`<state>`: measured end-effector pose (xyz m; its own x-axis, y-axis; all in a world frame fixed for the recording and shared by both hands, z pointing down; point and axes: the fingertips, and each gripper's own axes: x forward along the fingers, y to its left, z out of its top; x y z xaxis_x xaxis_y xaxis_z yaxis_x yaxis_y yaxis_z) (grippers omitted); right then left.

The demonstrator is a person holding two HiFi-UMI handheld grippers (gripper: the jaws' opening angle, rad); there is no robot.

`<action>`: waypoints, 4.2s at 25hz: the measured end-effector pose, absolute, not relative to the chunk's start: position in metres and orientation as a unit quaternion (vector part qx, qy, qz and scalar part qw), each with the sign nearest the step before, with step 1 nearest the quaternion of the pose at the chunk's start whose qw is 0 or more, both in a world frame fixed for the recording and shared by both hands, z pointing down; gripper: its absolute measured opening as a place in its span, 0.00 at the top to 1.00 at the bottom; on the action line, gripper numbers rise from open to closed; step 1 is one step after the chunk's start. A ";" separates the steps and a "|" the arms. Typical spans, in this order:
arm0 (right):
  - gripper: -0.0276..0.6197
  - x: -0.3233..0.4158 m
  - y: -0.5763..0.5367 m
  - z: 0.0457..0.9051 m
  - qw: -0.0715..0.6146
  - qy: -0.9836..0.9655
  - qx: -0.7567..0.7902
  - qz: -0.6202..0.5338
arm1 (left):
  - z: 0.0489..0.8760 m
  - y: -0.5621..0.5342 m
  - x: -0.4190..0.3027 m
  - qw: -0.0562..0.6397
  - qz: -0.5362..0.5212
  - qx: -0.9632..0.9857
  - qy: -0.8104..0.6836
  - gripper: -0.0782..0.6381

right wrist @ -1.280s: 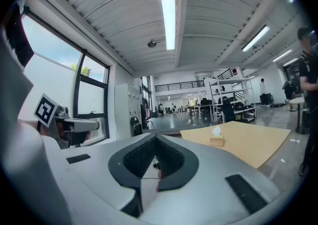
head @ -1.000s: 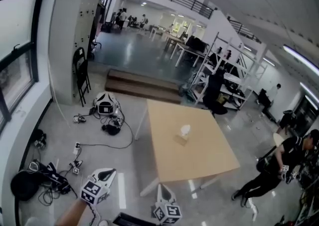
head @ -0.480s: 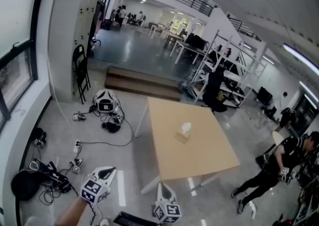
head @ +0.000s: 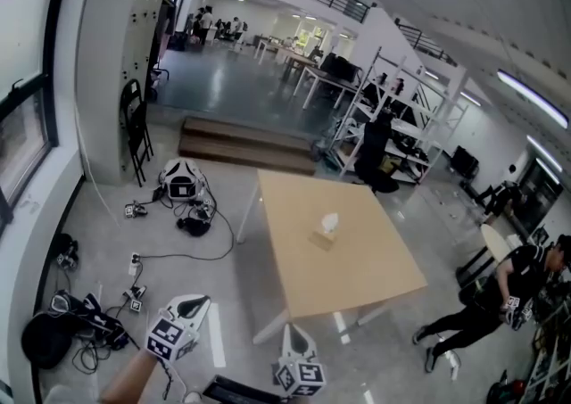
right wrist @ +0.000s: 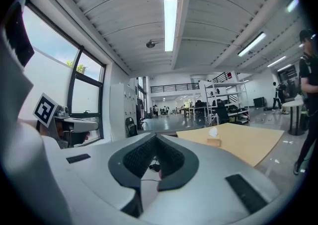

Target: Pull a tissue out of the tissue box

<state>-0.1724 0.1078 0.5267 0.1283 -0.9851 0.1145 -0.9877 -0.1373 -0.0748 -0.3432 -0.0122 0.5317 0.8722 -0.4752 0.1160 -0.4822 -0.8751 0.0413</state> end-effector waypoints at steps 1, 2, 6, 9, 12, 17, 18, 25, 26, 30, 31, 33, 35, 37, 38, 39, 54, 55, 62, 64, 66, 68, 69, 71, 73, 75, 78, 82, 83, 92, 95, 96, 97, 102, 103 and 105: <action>0.96 -0.173 0.108 0.526 0.009 -0.655 0.753 0.067 | 0.532 -0.013 -0.343 0.034 0.052 0.968 -0.245 0.88; 0.96 -0.173 0.107 0.526 0.008 -0.653 0.755 0.067 | 0.532 -0.013 -0.343 0.034 0.053 0.968 -0.242 0.88; 0.96 -0.170 0.111 0.526 0.009 -0.639 0.767 0.064 | 0.532 -0.014 -0.333 0.034 0.056 0.972 -0.225 0.88; 0.96 -0.159 0.124 0.524 0.008 -0.620 0.782 0.061 | 0.529 -0.008 -0.315 0.030 0.050 0.978 -0.200 0.88; 0.96 -0.143 0.145 0.525 0.007 -0.592 0.803 0.063 | 0.529 0.002 -0.293 0.028 0.048 0.984 -0.171 0.88; 0.96 -0.119 0.190 0.523 0.004 -0.539 0.840 0.066 | 0.528 0.028 -0.258 0.025 0.056 0.992 -0.114 0.88; 0.96 -0.115 0.199 0.523 0.003 -0.529 0.846 0.066 | 0.527 0.034 -0.251 0.025 0.056 0.993 -0.102 0.88; 0.96 -0.095 0.238 0.527 0.001 -0.482 0.873 0.071 | 0.531 0.057 -0.214 0.024 0.055 0.997 -0.053 0.88; 0.96 -0.093 0.240 0.528 0.001 -0.479 0.875 0.073 | 0.532 0.059 -0.210 0.024 0.057 0.997 -0.049 0.88; 0.96 -0.081 0.247 0.532 -0.002 -0.469 0.880 0.077 | 0.534 0.064 -0.192 0.022 0.061 0.997 -0.037 0.88; 0.96 -0.076 0.247 0.533 -0.002 -0.467 0.881 0.077 | 0.534 0.065 -0.187 0.020 0.062 0.997 -0.034 0.88; 0.96 -0.066 0.249 0.536 -0.004 -0.463 0.883 0.077 | 0.536 0.066 -0.175 0.017 0.063 0.997 -0.031 0.88; 0.96 -0.053 0.252 0.538 -0.004 -0.461 0.884 0.078 | 0.536 0.066 -0.162 0.015 0.064 0.997 -0.030 0.88; 0.96 -0.038 0.253 0.540 -0.003 -0.460 0.884 0.079 | 0.536 0.066 -0.147 0.015 0.068 0.997 -0.029 0.88; 0.96 -0.029 0.253 0.541 -0.002 -0.461 0.884 0.079 | 0.537 0.067 -0.138 0.014 0.069 0.997 -0.029 0.88; 0.95 -0.020 0.253 0.542 -0.001 -0.462 0.883 0.079 | 0.537 0.067 -0.129 0.014 0.068 0.997 -0.028 0.88; 0.95 0.119 0.260 0.550 -0.005 -0.480 0.873 0.086 | 0.545 0.076 0.001 0.015 0.076 0.996 -0.052 0.88; 0.95 0.126 0.262 0.551 -0.006 -0.481 0.872 0.086 | 0.546 0.078 0.007 0.010 0.077 0.996 -0.052 0.88; 0.96 0.165 0.267 0.560 -0.009 -0.494 0.865 0.090 | 0.546 0.086 0.044 0.016 0.078 0.995 -0.063 0.88; 0.96 0.171 0.265 0.560 -0.011 -0.497 0.863 0.092 | 0.546 0.086 0.051 0.015 0.082 0.994 -0.066 0.88; 0.96 0.177 0.262 0.560 -0.012 -0.502 0.860 0.092 | 0.546 0.085 0.057 0.014 0.085 0.994 -0.067 0.88; 0.96 0.184 0.257 0.563 -0.012 -0.506 0.857 0.092 | 0.549 0.082 0.064 0.015 0.089 0.994 -0.069 0.88; 0.96 0.188 0.255 0.565 -0.013 -0.507 0.857 0.093 | 0.551 0.079 0.067 0.015 0.092 0.993 -0.071 0.88; 0.95 0.197 0.250 0.568 -0.013 -0.505 0.858 0.095 | 0.556 0.074 0.075 0.015 0.097 0.992 -0.073 0.88; 0.95 0.207 0.244 0.570 -0.011 -0.505 0.858 0.094 | 0.555 0.067 0.087 0.014 0.094 0.993 -0.074 0.88; 0.96 0.220 0.237 0.572 -0.009 -0.508 0.856 0.094 | 0.556 0.061 0.101 0.013 0.092 0.993 -0.071 0.88; 0.96 0.244 0.226 0.571 -0.010 -0.505 0.858 0.090 | 0.559 0.050 0.127 0.004 0.087 0.994 -0.065 0.88; 0.96 0.272 0.205 0.564 -0.006 -0.502 0.860 0.090 | 0.556 0.032 0.161 0.011 0.083 0.995 -0.063 0.88; 0.96 0.278 0.199 0.563 -0.006 -0.503 0.860 0.089 | 0.554 0.027 0.169 0.012 0.081 0.995 -0.062 0.88; 0.96 0.327 0.138 0.557 -0.010 -0.524 0.847 0.086 | 0.547 -0.024 0.216 0.019 0.082 0.994 -0.072 0.88; 0.95 0.337 0.114 0.554 -0.007 -0.536 0.840 0.088 | 0.544 -0.045 0.221 0.022 0.081 0.993 -0.086 0.88; 0.96 0.339 0.105 0.554 -0.005 -0.541 0.837 0.087 | 0.544 -0.053 0.222 0.024 0.079 0.992 -0.092 0.88; 0.96 0.342 0.096 0.553 -0.004 -0.545 0.834 0.087 | 0.544 -0.061 0.222 0.026 0.079 0.992 -0.099 0.88; 0.95 0.345 0.046 0.552 0.005 -0.574 0.815 0.085 | 0.549 -0.105 0.214 0.034 0.079 0.987 -0.137 0.88; 0.96 0.346 0.036 0.551 0.007 -0.579 0.811 0.084 | 0.550 -0.112 0.213 0.037 0.079 0.986 -0.143 0.88; 0.96 0.348 0.017 0.547 0.011 -0.586 0.806 0.086 | 0.552 -0.126 0.211 0.041 0.081 0.984 -0.155 0.88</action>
